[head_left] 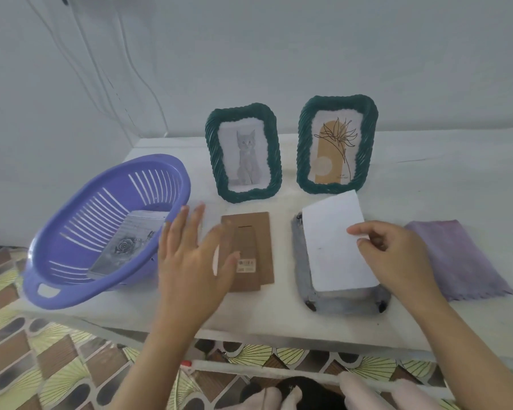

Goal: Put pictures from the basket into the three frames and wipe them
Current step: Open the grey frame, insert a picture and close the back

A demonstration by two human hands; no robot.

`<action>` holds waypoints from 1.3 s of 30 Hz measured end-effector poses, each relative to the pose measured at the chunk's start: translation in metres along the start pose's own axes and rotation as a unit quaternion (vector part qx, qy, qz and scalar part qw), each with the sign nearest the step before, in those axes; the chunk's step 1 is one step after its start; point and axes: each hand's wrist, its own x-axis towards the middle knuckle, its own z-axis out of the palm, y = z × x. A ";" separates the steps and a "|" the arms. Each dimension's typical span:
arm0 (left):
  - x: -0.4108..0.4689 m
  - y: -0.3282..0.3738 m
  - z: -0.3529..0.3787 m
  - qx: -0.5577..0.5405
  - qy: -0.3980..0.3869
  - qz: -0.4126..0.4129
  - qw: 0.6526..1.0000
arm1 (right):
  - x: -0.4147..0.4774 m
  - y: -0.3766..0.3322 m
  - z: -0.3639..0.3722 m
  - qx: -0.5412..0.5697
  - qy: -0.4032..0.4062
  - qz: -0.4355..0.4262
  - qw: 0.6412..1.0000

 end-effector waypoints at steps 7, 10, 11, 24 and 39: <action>0.010 -0.053 -0.048 0.037 -0.103 -0.099 0.989 | 0.013 -0.038 0.036 0.053 -0.062 -0.038 0.996; 0.012 -0.060 -0.050 0.005 -0.106 -0.090 0.990 | 0.018 -0.057 0.059 0.140 -0.106 -0.012 0.984; 0.012 -0.062 -0.050 -0.008 -0.090 -0.090 0.992 | 0.020 -0.061 0.068 0.173 -0.119 0.004 0.978; 0.021 -0.089 -0.089 -0.160 0.012 -0.219 0.962 | 0.024 -0.094 0.175 0.241 -0.206 0.141 0.938; 0.023 -0.102 -0.098 -0.215 -0.006 -0.204 0.955 | 0.019 -0.107 0.215 -0.157 -0.206 -0.135 0.956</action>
